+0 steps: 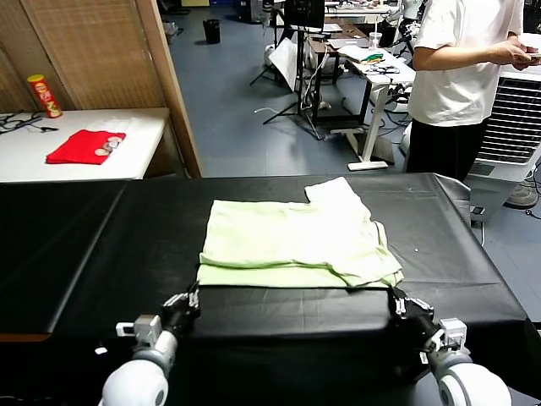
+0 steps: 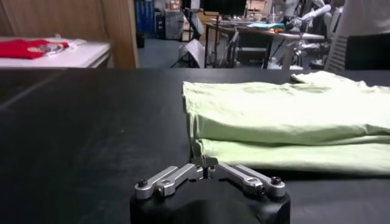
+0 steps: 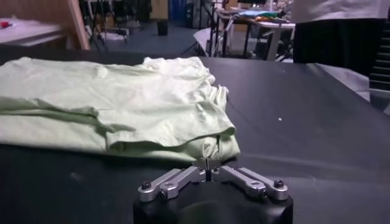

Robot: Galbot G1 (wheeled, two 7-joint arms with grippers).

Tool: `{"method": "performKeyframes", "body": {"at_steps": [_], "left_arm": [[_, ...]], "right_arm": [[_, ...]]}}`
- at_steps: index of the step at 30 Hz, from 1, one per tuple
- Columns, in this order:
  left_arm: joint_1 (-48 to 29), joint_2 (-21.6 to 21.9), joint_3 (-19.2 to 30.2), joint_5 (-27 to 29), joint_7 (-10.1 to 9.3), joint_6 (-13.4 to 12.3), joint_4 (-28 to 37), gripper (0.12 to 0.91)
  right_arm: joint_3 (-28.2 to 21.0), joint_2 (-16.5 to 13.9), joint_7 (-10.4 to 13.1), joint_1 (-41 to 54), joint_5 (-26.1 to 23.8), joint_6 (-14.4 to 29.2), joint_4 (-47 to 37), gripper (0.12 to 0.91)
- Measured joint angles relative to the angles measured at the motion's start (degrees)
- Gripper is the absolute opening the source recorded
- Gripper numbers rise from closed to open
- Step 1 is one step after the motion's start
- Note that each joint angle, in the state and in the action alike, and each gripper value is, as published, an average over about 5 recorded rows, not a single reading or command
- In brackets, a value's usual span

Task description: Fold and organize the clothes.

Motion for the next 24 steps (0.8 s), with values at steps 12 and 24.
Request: {"method": "performKeyframes", "body": {"at_steps": [12,24], "left_arm": [[9.51,-0.30,-2.09,1.94,-1.99,1.53,-6.71,0.199],[7.28,1.57,-4.63,-3.11,-2.88,4.15,-11.47,0.771]], "right_arm": [[0.20,-0.31,0.51,-3.93,0.32,-3.69,4.21,0.439],[2.43,-3.49,2.58,2.29,5.71,-1.00,6.55,0.797]]}}
